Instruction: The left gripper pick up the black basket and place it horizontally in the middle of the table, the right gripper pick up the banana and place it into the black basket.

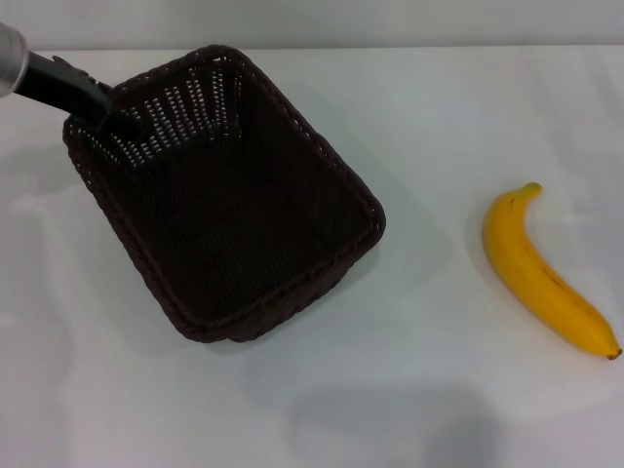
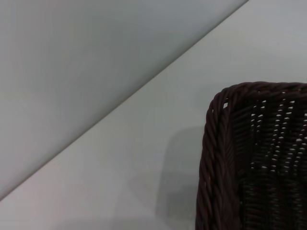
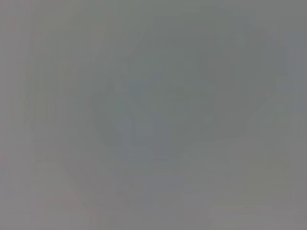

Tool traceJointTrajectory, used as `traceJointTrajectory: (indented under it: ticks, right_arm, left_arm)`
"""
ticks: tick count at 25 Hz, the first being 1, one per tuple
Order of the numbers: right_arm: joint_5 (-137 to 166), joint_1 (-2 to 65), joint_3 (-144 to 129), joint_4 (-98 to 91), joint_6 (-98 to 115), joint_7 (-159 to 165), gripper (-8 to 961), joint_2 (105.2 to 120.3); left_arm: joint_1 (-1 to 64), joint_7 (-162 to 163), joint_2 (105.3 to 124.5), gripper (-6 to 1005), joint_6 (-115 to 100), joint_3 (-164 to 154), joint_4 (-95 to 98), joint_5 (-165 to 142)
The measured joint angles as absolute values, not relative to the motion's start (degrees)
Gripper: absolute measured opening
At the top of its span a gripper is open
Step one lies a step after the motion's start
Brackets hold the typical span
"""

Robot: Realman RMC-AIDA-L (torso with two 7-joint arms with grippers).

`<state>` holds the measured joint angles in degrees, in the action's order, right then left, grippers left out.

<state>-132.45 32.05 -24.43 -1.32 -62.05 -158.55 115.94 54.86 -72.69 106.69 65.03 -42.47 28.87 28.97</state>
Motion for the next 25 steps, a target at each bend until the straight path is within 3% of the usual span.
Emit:
traceJointTrajectory:
  ticks: [11, 16, 22, 24, 25]
  right_arm:
    - [-132.4, 31.2, -24.4, -1.3, -62.1, -158.2, 842, 115.92]
    - [-132.5, 31.3, -24.4, -1.3, -62.1, -158.2, 842, 115.92]
    - [-132.5, 31.3, -24.4, -1.3, -62.1, -158.1, 842, 115.92]
    - [-132.4, 31.4, -24.4, -1.3, -62.1, -158.0, 842, 115.92]
    - [-132.5, 31.5, -24.4, -1.3, -62.1, -158.0, 842, 115.93]
  left_arm:
    - [53.4, -76.7, 107.65, 738, 61.6, -42.4, 28.6, 31.8]
    - [53.1, -78.0, 108.38, 625, 61.5, -42.4, 28.6, 31.9]
    - [51.9, -78.2, 107.96, 489, 61.9, -42.3, 29.2, 33.5]
    - [51.6, -78.5, 107.3, 325, 63.7, -42.3, 29.3, 35.5]
    - [51.5, -78.5, 107.04, 321, 64.5, -42.3, 29.3, 36.2]
